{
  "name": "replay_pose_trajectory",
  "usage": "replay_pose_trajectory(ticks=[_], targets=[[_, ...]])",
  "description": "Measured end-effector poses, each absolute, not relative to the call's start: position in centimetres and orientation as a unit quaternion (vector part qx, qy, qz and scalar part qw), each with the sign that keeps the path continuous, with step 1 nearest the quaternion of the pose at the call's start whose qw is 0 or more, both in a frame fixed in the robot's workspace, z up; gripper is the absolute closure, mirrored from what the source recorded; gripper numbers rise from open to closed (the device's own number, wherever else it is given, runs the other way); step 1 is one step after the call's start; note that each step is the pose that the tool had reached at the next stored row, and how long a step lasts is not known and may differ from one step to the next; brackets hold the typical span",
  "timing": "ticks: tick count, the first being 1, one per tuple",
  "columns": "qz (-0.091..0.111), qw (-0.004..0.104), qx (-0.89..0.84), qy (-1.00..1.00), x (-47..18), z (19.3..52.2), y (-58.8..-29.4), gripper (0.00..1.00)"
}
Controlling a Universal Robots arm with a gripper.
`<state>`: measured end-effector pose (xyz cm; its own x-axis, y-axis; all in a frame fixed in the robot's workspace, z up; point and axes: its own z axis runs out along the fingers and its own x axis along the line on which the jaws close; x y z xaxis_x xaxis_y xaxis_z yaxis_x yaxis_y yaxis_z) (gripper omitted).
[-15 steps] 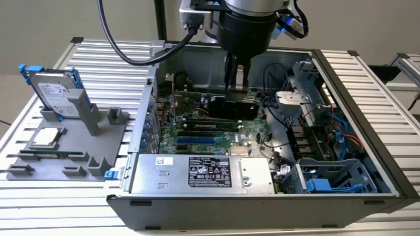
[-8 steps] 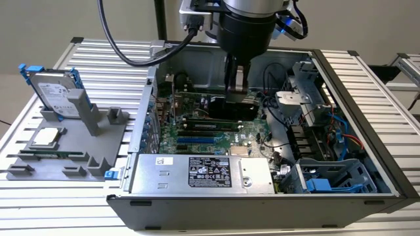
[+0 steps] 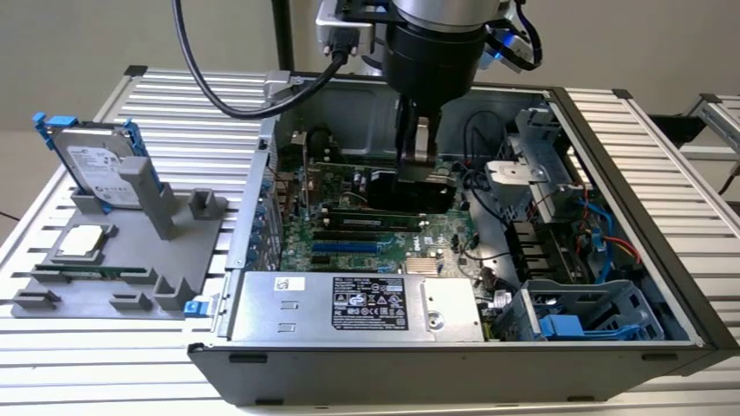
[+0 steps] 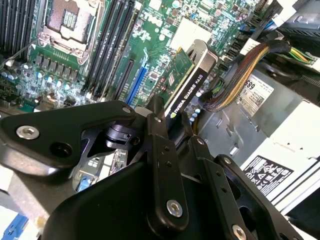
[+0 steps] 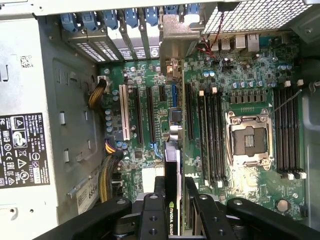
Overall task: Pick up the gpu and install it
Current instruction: 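Insert the gpu into the slot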
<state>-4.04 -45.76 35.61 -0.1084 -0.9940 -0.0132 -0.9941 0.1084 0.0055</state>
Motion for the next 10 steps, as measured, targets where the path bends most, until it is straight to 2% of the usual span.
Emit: replay_pose_trajectory(ticks=[10], targets=[[0.006, 0.003, -0.668, 0.744, -4.2, 34.3, -45.8, 1.0]])
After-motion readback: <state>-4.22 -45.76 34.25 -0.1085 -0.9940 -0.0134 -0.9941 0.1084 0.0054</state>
